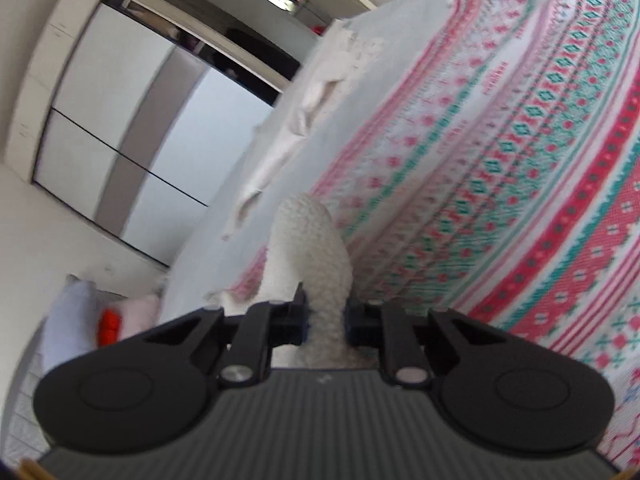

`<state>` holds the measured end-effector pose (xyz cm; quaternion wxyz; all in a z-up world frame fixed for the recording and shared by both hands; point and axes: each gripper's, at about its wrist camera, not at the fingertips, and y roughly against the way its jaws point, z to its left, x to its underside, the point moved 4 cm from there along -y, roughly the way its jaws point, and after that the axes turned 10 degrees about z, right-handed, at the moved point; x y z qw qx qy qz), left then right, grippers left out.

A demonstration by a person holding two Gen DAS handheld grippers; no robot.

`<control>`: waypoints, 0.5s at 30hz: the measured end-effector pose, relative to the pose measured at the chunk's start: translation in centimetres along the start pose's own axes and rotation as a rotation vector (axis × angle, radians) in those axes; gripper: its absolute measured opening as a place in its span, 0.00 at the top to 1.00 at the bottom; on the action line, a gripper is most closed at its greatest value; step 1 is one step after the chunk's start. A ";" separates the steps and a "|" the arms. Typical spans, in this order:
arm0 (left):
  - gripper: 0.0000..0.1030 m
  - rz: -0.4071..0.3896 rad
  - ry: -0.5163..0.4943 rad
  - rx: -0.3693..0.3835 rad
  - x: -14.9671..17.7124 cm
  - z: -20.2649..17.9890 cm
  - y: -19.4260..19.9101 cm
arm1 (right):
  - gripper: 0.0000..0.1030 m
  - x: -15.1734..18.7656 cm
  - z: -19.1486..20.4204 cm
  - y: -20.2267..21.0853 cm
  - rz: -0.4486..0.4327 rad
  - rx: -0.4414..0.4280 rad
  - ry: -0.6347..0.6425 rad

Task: Fold large clothes
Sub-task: 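Lay the folded sleeve down and open the right gripper while the left gripper releases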

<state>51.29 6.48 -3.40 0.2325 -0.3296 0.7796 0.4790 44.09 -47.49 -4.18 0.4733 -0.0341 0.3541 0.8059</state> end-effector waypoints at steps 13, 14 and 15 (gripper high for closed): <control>0.52 -0.055 -0.190 -0.131 1.3 -1.1 2.6 | 0.56 5.0 2.6 8.6 0.026 0.329 0.568; 0.52 -0.056 -0.203 -0.119 1.5 -1.5 3.0 | 0.56 5.7 2.3 9.2 0.041 0.335 0.590; 0.52 -0.056 -0.217 -0.109 1.8 -1.9 3.2 | 0.56 6.8 1.8 9.8 0.062 0.335 0.609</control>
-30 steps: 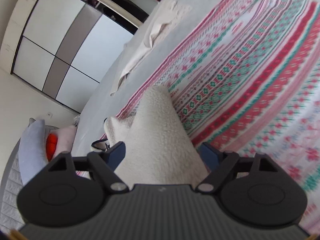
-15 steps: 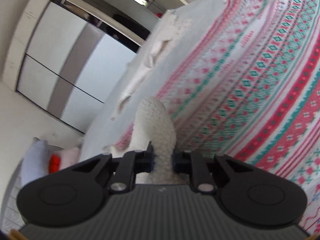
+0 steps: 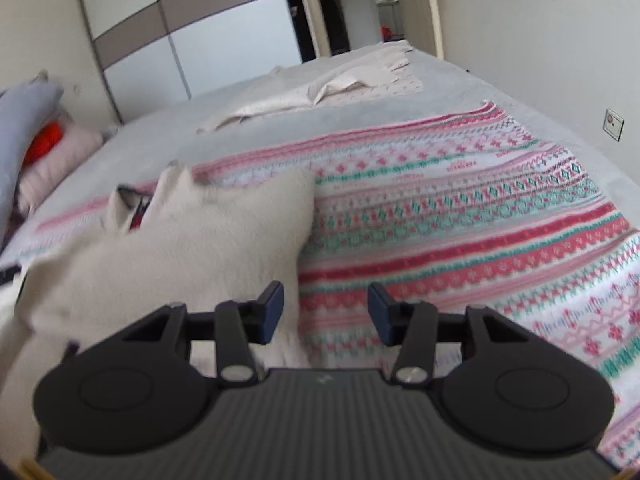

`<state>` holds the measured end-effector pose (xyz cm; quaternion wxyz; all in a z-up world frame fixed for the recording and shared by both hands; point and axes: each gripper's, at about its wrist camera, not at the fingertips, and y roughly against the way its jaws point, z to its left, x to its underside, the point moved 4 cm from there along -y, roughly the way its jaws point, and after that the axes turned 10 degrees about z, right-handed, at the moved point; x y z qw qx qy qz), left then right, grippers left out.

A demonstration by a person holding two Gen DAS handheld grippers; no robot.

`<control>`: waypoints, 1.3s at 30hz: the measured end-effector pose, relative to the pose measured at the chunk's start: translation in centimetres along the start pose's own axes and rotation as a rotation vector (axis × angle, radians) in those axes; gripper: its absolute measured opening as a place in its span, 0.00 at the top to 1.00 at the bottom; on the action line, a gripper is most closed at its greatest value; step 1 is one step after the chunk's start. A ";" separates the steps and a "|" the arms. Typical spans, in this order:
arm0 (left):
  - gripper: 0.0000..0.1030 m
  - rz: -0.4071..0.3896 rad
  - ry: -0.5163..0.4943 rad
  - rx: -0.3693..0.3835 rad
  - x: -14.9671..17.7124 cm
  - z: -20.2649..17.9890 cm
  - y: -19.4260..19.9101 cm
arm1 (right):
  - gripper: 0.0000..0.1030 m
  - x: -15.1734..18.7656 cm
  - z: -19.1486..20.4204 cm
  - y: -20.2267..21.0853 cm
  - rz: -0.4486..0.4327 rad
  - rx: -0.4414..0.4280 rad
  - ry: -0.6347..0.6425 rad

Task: Fold large clothes
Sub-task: 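Lay the folded sleeve down and open the right gripper while the left gripper releases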

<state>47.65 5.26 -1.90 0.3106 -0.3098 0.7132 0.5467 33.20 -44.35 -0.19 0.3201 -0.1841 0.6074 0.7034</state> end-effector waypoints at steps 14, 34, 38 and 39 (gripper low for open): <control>0.51 0.130 -0.183 0.043 5.6 -4.7 -3.6 | 0.80 3.0 7.7 -5.5 -0.056 0.532 0.447; 0.46 0.161 -0.127 0.121 5.6 -2.1 -2.3 | 0.78 0.3 5.7 -2.4 -0.024 0.043 0.064; 0.46 0.151 -0.162 0.120 6.2 -2.1 -1.9 | 0.81 3.2 5.3 -5.4 0.018 0.094 0.010; 0.46 0.157 -0.163 0.115 6.1 -2.2 -1.8 | 0.81 3.0 5.8 -5.0 0.032 0.118 0.001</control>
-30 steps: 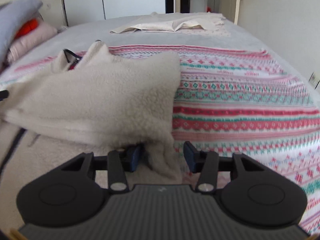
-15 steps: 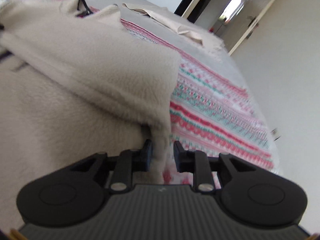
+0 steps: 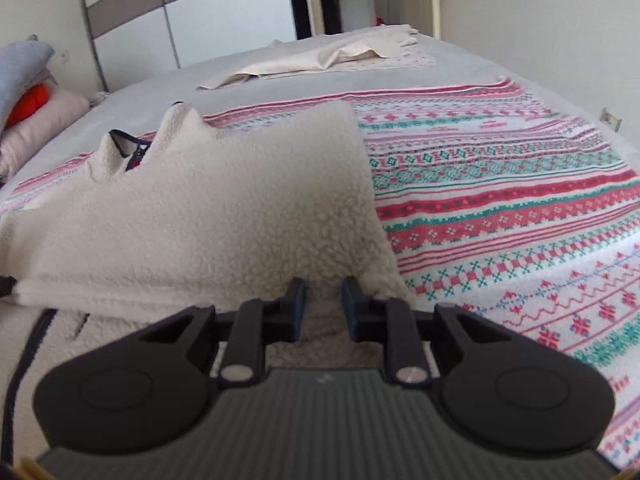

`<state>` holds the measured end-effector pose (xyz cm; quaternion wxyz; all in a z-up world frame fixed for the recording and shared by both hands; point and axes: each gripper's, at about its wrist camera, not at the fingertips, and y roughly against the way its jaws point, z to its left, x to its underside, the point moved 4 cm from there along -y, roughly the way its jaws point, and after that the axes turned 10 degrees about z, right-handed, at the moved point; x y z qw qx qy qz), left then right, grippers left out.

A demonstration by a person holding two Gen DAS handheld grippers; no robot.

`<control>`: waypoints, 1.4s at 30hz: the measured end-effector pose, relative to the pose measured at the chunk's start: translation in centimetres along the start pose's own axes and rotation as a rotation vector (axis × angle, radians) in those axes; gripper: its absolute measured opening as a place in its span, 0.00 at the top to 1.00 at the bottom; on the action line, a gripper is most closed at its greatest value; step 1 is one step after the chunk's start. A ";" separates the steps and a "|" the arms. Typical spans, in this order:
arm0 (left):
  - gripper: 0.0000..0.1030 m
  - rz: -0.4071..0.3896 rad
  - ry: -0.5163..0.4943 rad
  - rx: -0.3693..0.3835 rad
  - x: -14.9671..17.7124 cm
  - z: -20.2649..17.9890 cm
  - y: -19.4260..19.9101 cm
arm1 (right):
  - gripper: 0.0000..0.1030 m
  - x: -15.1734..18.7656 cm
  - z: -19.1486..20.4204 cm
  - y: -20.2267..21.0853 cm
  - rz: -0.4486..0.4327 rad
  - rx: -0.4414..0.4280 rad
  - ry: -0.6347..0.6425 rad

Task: Fold large clothes
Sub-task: 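Lay the folded sleeve down and open the right gripper while the left gripper releases, then grasp the other sleeve cuff with the left gripper and lift it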

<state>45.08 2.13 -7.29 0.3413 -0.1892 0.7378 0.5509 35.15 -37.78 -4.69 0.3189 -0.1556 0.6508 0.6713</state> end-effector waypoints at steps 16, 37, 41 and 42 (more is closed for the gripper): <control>0.00 -0.056 0.389 -0.196 -1.2 10.5 11.7 | 0.00 -0.3 7.4 11.8 -0.041 -0.118 -0.065; 0.18 -0.301 0.833 -0.428 4.9 31.6 9.7 | 0.00 2.8 8.4 7.2 0.063 0.043 -0.038; 0.62 -0.271 0.825 -0.487 3.7 32.7 9.3 | 0.00 2.7 7.4 6.7 0.070 0.049 -0.062; 0.76 -0.262 0.824 -0.491 3.3 32.8 9.3 | 0.00 2.7 7.1 6.6 0.069 0.052 -0.067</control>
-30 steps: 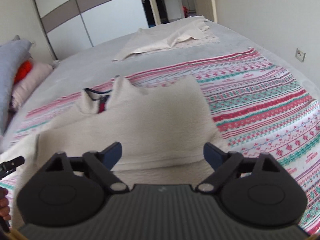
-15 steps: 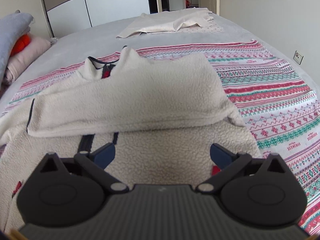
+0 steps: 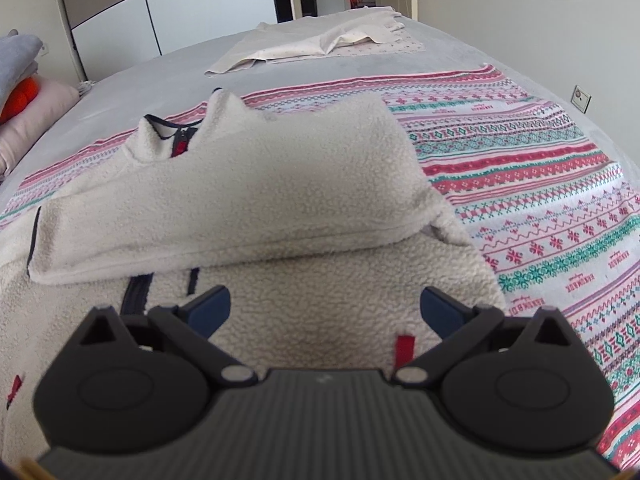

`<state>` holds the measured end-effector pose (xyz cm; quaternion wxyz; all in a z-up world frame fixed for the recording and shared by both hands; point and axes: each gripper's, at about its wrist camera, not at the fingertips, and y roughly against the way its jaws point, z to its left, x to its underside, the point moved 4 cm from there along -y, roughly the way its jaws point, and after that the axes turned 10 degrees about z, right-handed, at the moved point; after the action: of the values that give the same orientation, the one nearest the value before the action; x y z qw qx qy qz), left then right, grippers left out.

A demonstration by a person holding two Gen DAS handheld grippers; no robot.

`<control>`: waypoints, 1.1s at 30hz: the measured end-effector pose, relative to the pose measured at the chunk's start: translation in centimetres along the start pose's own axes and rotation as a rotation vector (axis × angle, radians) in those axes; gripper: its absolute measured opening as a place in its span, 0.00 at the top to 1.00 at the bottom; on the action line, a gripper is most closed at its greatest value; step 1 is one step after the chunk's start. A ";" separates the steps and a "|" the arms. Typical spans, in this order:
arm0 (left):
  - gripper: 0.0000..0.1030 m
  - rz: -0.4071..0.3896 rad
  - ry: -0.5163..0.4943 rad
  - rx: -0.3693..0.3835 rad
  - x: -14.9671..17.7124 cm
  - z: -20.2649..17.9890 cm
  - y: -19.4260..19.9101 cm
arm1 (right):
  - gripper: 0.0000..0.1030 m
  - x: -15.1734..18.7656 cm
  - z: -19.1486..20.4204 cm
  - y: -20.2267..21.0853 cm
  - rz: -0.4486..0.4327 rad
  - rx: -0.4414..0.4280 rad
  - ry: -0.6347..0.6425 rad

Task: Fold large clothes
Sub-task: 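Grasp the other sleeve cuff with the left gripper and lift it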

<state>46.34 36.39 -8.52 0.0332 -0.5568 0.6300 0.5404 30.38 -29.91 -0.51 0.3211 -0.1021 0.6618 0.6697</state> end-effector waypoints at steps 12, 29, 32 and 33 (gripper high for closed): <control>0.87 -0.149 -0.230 0.386 -2.6 -14.1 13.1 | 0.00 -0.5 -1.0 1.4 -0.023 -0.091 -0.087; 0.82 0.178 -0.830 0.567 22.1 -31.5 15.4 | 0.00 -0.9 -2.2 3.4 -0.070 -0.163 -0.151; 0.80 0.276 -0.915 0.466 26.7 -30.5 12.0 | 0.00 -0.9 -2.4 3.3 -0.068 -0.164 -0.156; 0.79 0.260 -0.942 0.468 27.5 -30.0 11.4 | 0.00 -0.9 -2.3 3.3 -0.067 -0.165 -0.156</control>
<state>44.37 -5.77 -6.47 0.3681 -0.1495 0.7140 0.5765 28.59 -32.12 2.47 0.3840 -0.0979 0.5736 0.7169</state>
